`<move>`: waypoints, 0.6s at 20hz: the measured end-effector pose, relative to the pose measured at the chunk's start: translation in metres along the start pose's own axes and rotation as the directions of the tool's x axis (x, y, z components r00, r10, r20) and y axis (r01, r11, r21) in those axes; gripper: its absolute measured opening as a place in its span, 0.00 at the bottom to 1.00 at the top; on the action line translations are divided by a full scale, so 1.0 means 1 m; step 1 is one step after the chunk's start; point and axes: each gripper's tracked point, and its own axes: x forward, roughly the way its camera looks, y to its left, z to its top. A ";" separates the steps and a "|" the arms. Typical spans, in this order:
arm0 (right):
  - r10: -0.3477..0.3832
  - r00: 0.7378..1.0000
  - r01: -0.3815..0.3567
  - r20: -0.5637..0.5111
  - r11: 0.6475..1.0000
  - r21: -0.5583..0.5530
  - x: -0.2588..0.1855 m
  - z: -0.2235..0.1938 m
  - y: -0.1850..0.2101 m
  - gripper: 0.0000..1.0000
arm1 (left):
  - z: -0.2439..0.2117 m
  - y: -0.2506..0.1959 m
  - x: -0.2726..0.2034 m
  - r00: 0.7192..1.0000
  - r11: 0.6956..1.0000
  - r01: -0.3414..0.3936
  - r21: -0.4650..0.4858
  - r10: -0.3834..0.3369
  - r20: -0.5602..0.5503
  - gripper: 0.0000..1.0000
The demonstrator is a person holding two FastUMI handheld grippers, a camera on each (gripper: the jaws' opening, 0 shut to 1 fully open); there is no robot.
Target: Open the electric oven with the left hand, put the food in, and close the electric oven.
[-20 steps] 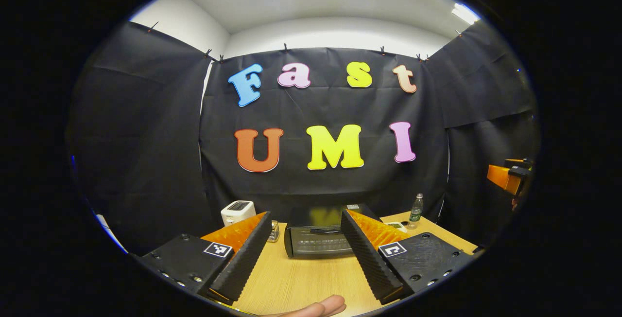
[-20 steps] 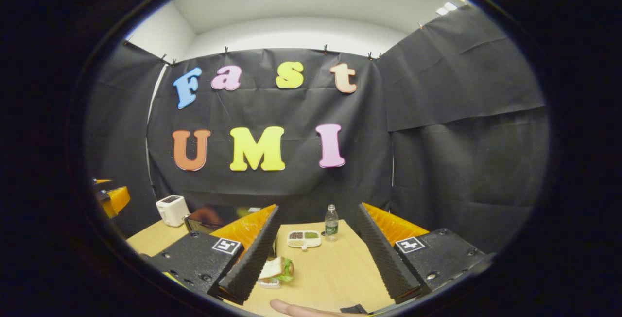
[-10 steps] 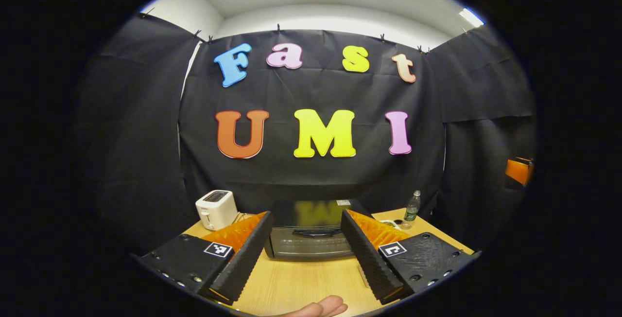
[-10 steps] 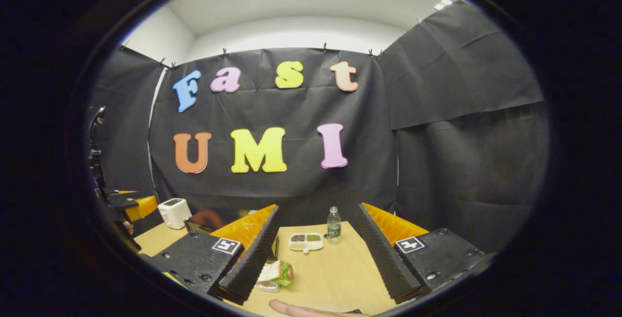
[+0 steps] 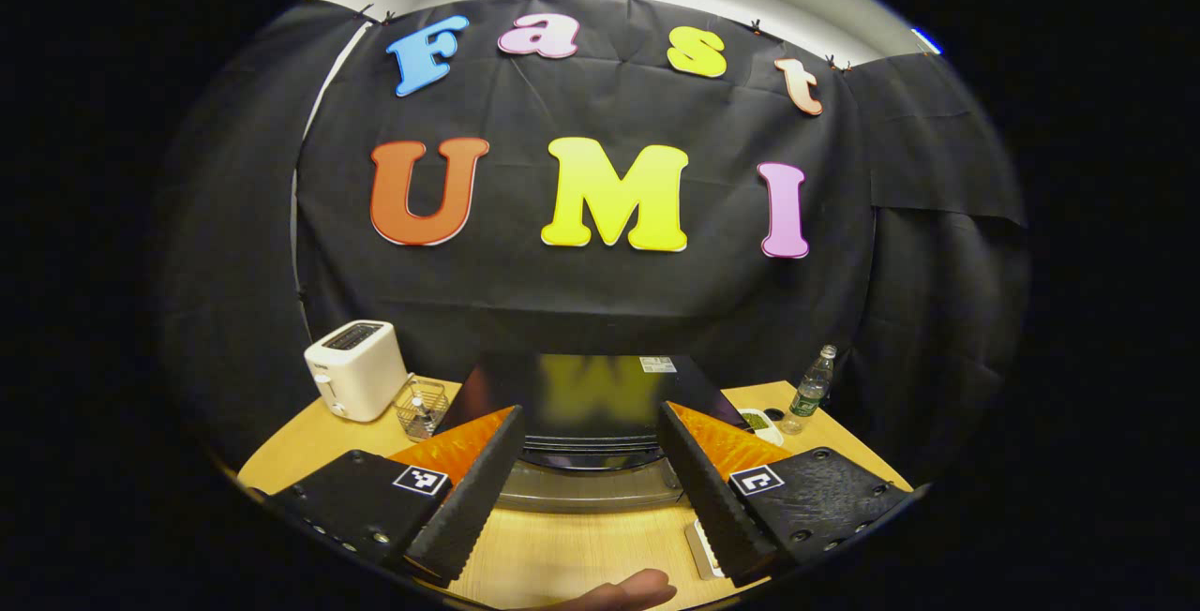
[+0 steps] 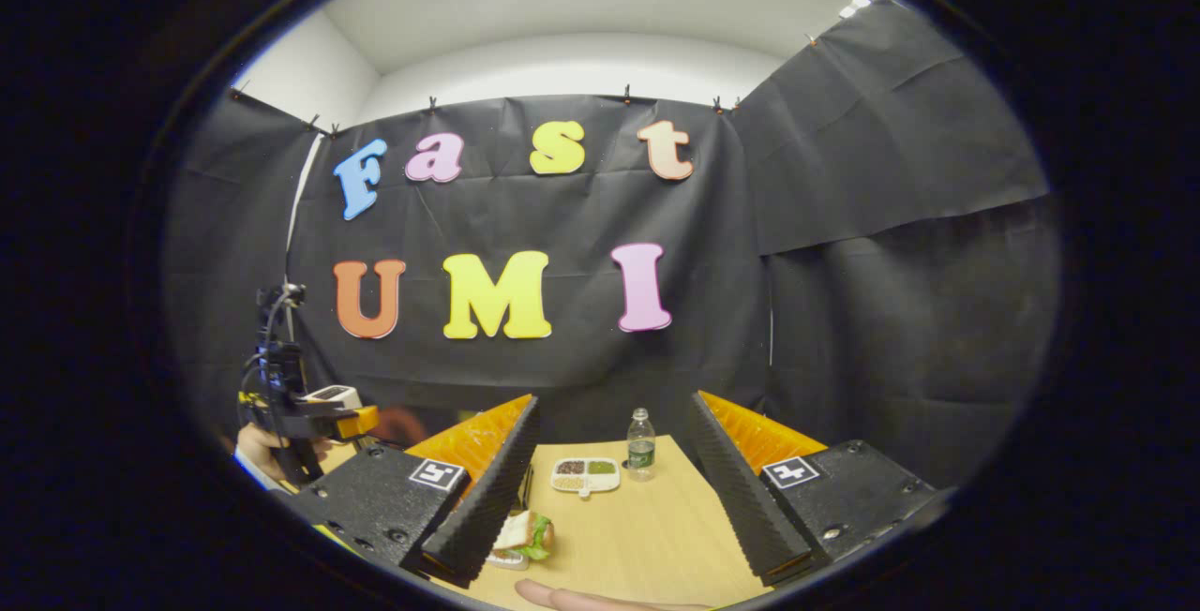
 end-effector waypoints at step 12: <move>-0.055 0.998 0.055 -0.028 0.998 -0.003 0.024 -0.018 -0.032 1.00 | -0.071 0.006 0.077 0.973 0.999 -0.045 -0.013 0.041 -0.226 0.91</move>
